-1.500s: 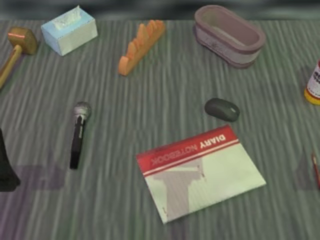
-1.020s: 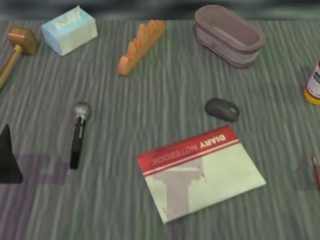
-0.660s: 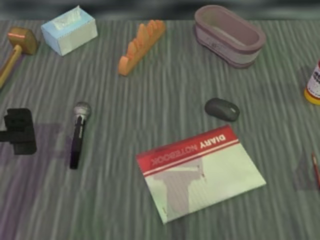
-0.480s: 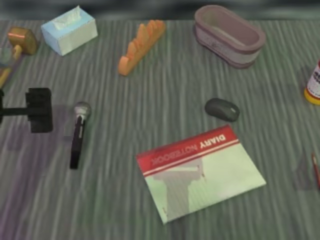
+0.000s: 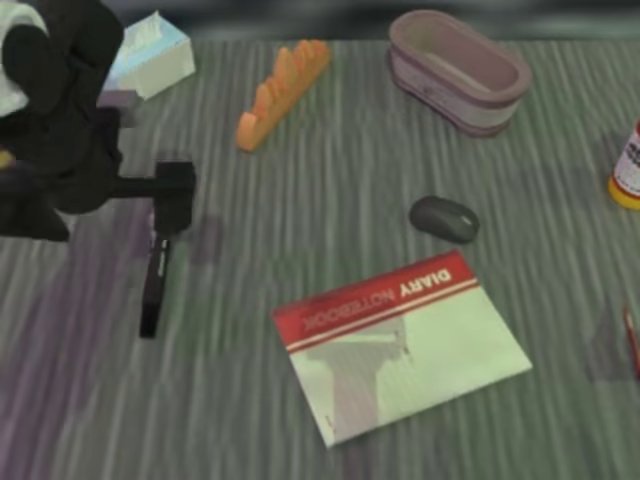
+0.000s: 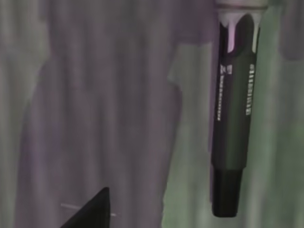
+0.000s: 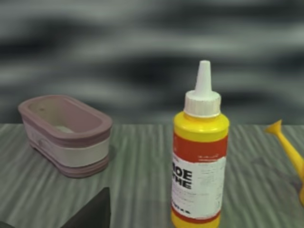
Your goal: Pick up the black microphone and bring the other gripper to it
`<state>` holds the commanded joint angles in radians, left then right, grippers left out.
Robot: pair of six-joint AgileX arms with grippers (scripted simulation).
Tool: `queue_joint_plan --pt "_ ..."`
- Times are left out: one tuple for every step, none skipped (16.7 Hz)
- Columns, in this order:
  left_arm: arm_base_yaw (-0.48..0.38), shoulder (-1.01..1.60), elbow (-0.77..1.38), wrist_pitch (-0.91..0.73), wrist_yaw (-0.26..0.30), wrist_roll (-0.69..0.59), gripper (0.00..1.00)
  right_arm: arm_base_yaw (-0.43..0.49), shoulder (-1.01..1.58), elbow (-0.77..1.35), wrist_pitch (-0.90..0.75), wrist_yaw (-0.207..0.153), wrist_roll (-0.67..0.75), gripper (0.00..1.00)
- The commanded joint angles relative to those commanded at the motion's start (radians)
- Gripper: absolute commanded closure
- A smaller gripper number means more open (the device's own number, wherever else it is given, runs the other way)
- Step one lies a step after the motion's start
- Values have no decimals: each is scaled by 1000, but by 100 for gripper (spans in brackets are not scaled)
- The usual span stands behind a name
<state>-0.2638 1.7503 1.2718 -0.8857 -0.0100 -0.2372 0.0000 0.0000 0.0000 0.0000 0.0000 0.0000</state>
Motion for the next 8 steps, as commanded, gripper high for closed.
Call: queue_joint_plan --pt "-8 47 33 -28 -2 -6 0 0 0 0 0 0 0 0" --pt "-14 85 59 -52 -3 -11 0 0 0 0 0 0 0 0" --pt "-18 113 78 -70 -5 -15 0 0 0 0 0 0 0 0" --pt "-21 132 90 -83 -6 -18 0 0 0 0 0 0 0 0" --pt "-22 140 96 -88 -7 -19 0 0 0 0 0 0 0 0" --pt "-22 140 96 -88 -7 -19 0 0 0 0 0 0 0 0" --pt "-22 140 96 -88 -7 -19 0 0 0 0 0 0 0 0" --pt "-22 140 96 -88 -7 -19 0 0 0 0 0 0 0 0"
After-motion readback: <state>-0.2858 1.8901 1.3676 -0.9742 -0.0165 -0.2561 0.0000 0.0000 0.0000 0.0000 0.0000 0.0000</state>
